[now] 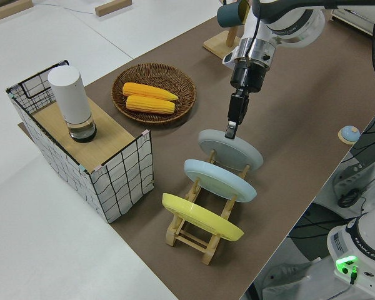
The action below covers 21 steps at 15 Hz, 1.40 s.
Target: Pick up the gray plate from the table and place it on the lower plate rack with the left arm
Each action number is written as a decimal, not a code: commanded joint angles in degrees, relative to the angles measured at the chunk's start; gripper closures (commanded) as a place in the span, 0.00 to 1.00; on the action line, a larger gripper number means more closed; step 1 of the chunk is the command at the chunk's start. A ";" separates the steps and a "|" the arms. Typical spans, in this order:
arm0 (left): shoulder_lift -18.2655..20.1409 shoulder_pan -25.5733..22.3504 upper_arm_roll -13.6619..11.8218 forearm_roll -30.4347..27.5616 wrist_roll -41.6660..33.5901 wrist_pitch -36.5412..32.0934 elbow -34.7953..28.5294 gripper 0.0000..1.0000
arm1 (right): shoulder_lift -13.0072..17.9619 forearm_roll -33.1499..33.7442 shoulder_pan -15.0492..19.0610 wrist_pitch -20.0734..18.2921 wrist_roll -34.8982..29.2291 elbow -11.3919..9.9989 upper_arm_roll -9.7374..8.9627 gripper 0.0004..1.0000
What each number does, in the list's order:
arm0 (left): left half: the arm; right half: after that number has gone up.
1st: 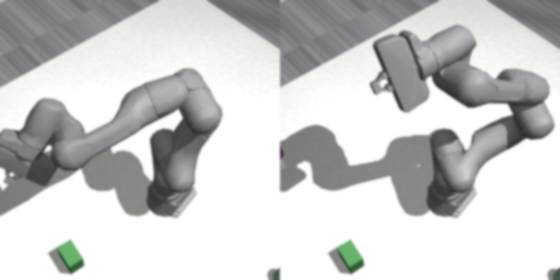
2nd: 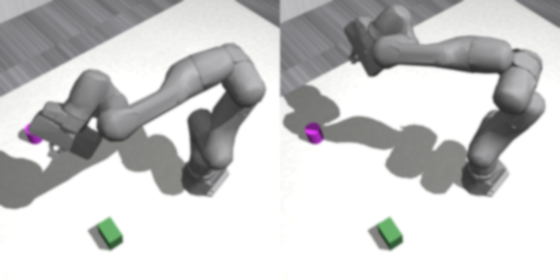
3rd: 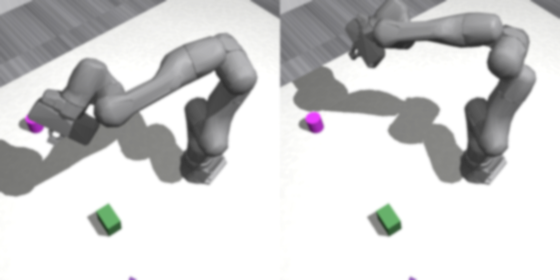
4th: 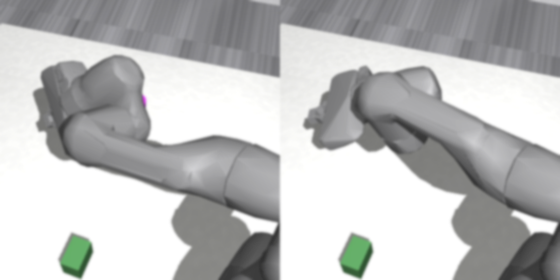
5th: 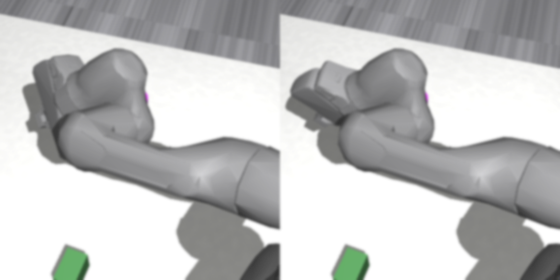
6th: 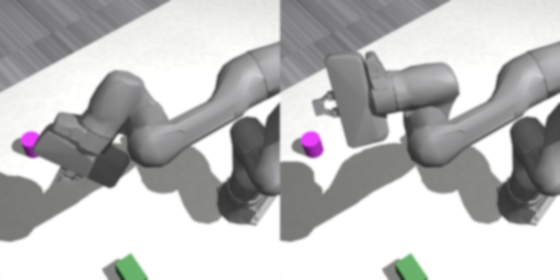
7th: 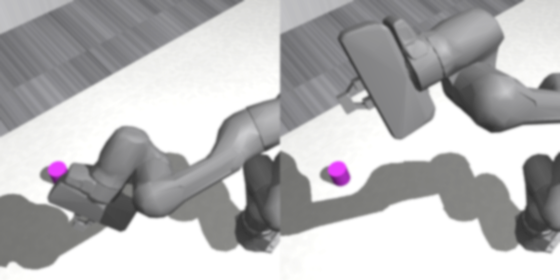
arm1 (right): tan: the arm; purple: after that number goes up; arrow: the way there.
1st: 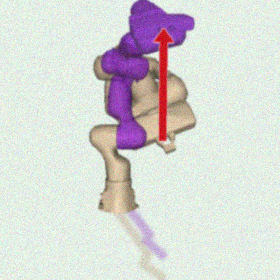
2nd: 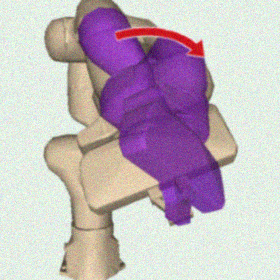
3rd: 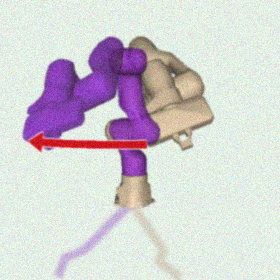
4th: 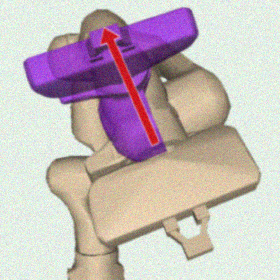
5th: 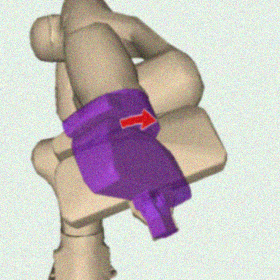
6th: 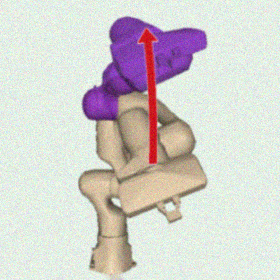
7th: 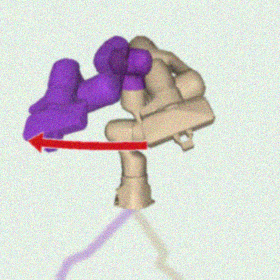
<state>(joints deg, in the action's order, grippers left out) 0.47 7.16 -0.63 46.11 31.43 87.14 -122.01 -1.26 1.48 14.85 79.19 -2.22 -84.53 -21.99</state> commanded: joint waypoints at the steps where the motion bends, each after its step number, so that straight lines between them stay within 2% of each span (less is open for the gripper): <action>1: 1.38 0.31 0.01 -0.32 0.83 -0.30 -1.57 0.79 | 0.20 0.28 1.32 -0.62 -0.68 0.41 -1.21 0.02; 2: 1.38 0.31 0.01 -0.41 0.48 -0.22 -1.57 0.41 | 0.12 0.28 1.32 -0.62 -0.68 0.41 -1.21 0.02; 3: 1.46 0.31 0.01 -0.41 -0.05 -0.04 -1.57 0.15 | 0.12 0.28 1.32 -0.62 -0.68 0.41 -1.13 0.02; 4: 1.47 0.31 0.01 -0.41 -0.05 0.05 -1.57 0.01 | 0.20 0.28 1.32 -0.62 -0.68 0.33 -1.21 0.02; 9: 1.47 0.22 0.01 -0.50 -0.84 0.14 -1.13 0.00 | 0.12 0.28 1.32 -0.62 -0.68 0.41 -1.21 0.02; 11: 1.55 0.13 0.01 -2.50 -4.25 -0.04 0.62 0.00 | 0.12 0.28 1.32 -0.62 -0.68 0.41 -1.21 0.02; 16: 1.55 -0.75 0.10 -14.18 -11.64 0.49 7.82 0.00 | 0.12 0.28 1.32 -0.62 -0.68 0.41 -1.21 0.02; 21: 1.03 -1.36 0.01 -27.80 -12.18 2.51 14.06 0.00 | 0.12 0.37 1.32 -0.62 -0.68 0.33 -1.13 0.02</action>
<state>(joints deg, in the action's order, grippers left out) 1.71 6.52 -0.61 24.91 20.55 88.64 -111.61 -1.26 1.48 14.85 79.19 -2.22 -84.53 -21.99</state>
